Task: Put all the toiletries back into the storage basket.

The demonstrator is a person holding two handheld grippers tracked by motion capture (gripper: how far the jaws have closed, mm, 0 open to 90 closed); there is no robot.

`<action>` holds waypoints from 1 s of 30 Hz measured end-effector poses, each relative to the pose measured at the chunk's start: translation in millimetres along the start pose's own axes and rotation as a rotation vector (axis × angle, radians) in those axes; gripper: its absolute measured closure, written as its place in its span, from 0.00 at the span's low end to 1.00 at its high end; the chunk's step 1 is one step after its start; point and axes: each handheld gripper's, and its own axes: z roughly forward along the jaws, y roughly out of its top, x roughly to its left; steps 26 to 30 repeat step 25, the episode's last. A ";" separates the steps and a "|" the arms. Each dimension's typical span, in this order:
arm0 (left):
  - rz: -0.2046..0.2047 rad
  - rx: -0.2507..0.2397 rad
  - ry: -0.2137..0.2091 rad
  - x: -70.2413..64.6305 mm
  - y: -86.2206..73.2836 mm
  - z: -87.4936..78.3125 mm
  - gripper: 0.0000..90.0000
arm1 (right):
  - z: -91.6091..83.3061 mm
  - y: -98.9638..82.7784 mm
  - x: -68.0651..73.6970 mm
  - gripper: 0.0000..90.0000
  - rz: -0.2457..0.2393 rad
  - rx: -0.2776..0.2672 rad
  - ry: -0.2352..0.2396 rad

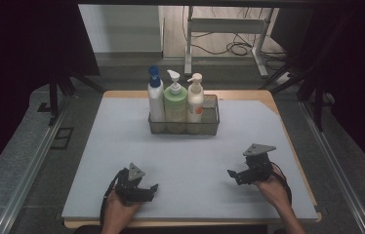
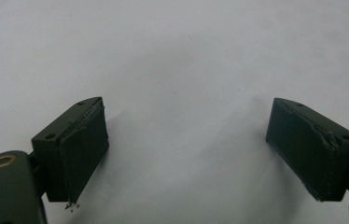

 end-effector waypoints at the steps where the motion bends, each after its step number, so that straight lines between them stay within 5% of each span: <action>1: 0.000 0.000 0.000 0.0 0.0 0.0 0.14 | -0.2 -3.1 0.3 0.00 0.004 0.002 0.000; 16: 0.000 0.000 0.000 0.0 0.0 0.0 0.14 | 5.4 -39.6 6.9 0.00 0.033 0.041 0.028; 30: 0.000 0.002 -0.001 0.1 0.1 0.0 0.14 | 5.3 -43.1 7.8 0.00 0.030 0.013 0.023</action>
